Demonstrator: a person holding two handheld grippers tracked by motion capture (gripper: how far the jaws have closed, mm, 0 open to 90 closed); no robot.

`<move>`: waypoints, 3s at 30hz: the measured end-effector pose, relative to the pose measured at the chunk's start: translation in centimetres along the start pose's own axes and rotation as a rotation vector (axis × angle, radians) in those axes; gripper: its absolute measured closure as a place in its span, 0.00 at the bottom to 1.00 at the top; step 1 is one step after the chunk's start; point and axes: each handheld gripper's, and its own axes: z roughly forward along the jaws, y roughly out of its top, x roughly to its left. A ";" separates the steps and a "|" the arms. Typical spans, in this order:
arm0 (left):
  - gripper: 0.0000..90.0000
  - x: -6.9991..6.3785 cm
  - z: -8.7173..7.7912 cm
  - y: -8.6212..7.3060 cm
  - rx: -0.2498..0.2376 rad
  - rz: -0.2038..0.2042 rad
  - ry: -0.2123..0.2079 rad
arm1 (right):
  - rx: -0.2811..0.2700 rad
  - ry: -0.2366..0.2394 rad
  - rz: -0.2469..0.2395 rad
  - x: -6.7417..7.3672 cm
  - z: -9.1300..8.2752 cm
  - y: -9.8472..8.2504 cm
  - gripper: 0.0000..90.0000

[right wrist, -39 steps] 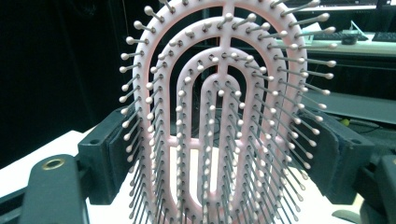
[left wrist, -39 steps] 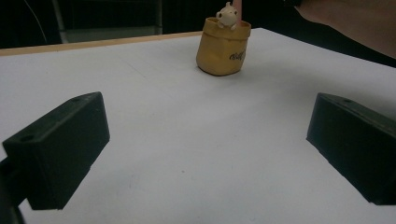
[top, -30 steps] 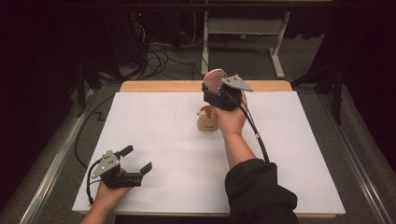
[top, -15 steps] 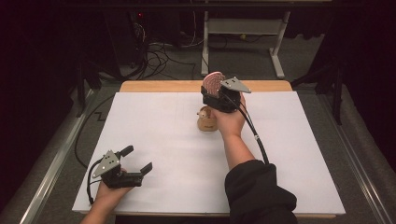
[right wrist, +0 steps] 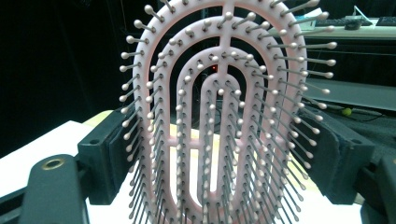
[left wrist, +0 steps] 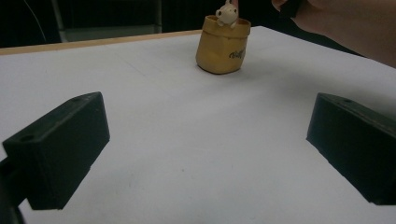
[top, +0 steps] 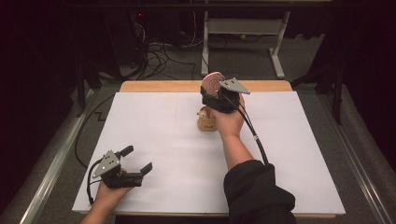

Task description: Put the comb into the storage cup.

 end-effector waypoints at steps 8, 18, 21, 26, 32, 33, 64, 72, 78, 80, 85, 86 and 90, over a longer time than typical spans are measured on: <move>0.00 0.0 0.0 0.0 0.001 -0.003 0.000 | -0.003 0.003 0.016 -0.4 0.4 -0.1 0.22; 0.00 0.0 -0.1 -0.1 0.001 -0.004 -0.001 | -0.004 -0.002 0.057 -1.1 0.9 -0.1 0.22; 0.00 -0.1 -0.1 -0.1 0.000 -0.003 -0.003 | 0.003 0.002 0.060 -1.2 1.1 0.0 0.22; 0.00 -0.1 -0.1 -0.1 0.001 -0.002 -0.004 | 0.016 -0.002 0.068 -1.4 1.4 0.1 0.22; 0.00 -0.1 -0.1 -0.1 -0.001 -0.001 -0.007 | 0.019 -0.006 0.071 -1.5 1.8 0.1 0.21; 0.00 -0.1 -0.1 -0.1 -0.001 -0.001 -0.007 | 0.020 -0.011 0.071 -1.5 1.9 0.1 0.21; 0.00 0.0 -0.2 -0.2 0.004 -0.005 -0.012 | 0.036 -0.041 0.072 -1.8 3.5 -0.1 0.20; 0.00 0.0 -0.2 -0.2 0.004 -0.006 -0.011 | 0.042 -0.042 0.075 -1.9 3.7 -0.3 0.19; 0.00 0.0 -0.2 -0.2 0.003 -0.008 -0.012 | 0.055 -0.050 0.073 -2.1 3.9 -0.4 0.20; 0.00 0.0 -0.2 -0.2 0.001 -0.009 -0.013 | 0.059 -0.050 0.075 -2.1 3.9 -0.5 0.20; 0.00 0.0 -0.2 -0.2 0.001 -0.008 -0.012 | 0.060 -0.049 0.069 -1.9 3.8 -0.5 0.20; 0.00 0.0 -0.2 -0.2 0.001 -0.009 -0.012 | 0.060 -0.050 0.068 -1.8 3.8 -0.5 0.20; 0.00 0.0 -0.2 -0.2 0.003 -0.005 -0.015 | 0.058 -0.055 0.065 -1.8 3.8 -0.4 0.18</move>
